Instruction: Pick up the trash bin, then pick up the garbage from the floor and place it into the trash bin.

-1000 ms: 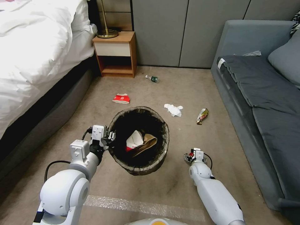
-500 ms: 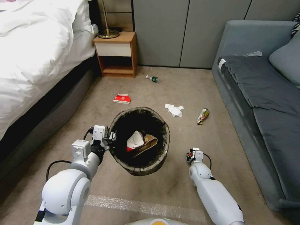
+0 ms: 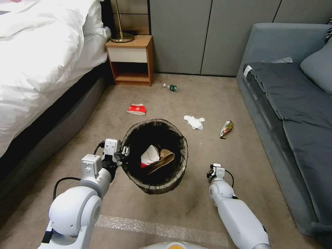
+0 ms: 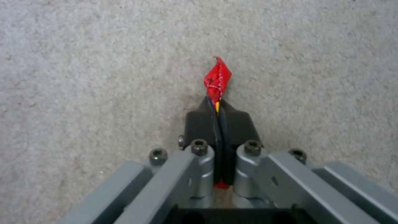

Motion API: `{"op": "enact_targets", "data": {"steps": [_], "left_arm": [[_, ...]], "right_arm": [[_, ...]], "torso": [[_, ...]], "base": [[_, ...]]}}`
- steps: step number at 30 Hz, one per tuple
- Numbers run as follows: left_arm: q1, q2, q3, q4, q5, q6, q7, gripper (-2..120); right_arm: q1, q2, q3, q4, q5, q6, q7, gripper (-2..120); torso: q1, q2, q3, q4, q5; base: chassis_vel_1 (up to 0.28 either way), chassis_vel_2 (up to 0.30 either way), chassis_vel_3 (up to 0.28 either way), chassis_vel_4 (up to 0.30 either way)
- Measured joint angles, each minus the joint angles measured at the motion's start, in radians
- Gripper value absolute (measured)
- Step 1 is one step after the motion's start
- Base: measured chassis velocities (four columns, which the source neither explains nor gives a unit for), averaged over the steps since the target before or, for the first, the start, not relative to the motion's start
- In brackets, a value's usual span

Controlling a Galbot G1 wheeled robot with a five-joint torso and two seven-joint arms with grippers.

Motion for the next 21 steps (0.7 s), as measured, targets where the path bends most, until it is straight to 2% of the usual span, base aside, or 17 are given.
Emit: {"op": "enact_targets", "data": {"steps": [10, 12, 13, 15, 18, 19, 21], "left_arm": [[0.001, -0.002, 0.000, 0.000, -0.001, -0.001, 0.000, 3], [0.001, -0.002, 0.000, 0.000, -0.001, -0.001, 0.000, 3], [0.001, -0.002, 0.000, 0.000, -0.001, -0.001, 0.000, 3], [0.001, -0.002, 0.000, 0.000, -0.002, -0.001, 0.000, 3], [0.001, -0.001, -0.001, 0.000, -0.004, -0.001, 0.001, 3], [0.001, -0.001, -0.001, 0.000, -0.004, -0.001, 0.001, 3], [0.001, -0.001, -0.001, -0.001, -0.004, -0.001, 0.000, 3]], "right_arm": [[-0.004, -0.002, 0.000, 0.003, -0.017, 0.016, -0.001, 0], [-0.013, -0.010, 0.002, 0.022, -0.022, 0.021, 0.007, 0], [-0.023, -0.020, 0.006, 0.045, -0.029, 0.022, 0.013, 0], [-0.029, -0.028, 0.009, 0.070, -0.035, 0.022, 0.015, 0], [-0.066, -0.052, 0.038, 0.241, -0.059, 0.000, 0.006, 0], [-0.066, -0.052, 0.038, 0.241, -0.059, 0.000, 0.006, 0], [-0.091, -0.051, 0.088, 0.360, -0.098, -0.035, -0.029, 0]], "torso": [[0.000, 0.000, 0.000, 0.0002, 0.0011], [0.000, 0.000, 0.000, -0.0006, 0.0003], [0.000, 0.000, 0.001, -0.0019, -0.0001], [0.000, 0.000, 0.001, -0.0022, 0.0000], [0.000, 0.000, 0.000, -0.0006, 0.0000], [0.000, 0.000, 0.000, -0.0006, 0.0000], [0.000, 0.000, 0.000, 0.0000, 0.0006]], "base": [[0.000, 0.000, 0.000, 0.000], [0.000, 0.000, 0.000, 0.000], [0.000, 0.000, 0.000, 0.000], [0.000, 0.000, 0.000, 0.000], [0.000, 0.000, 0.000, 0.000], [0.000, 0.000, 0.000, 0.000], [0.000, 0.000, 0.000, 0.000]]}}
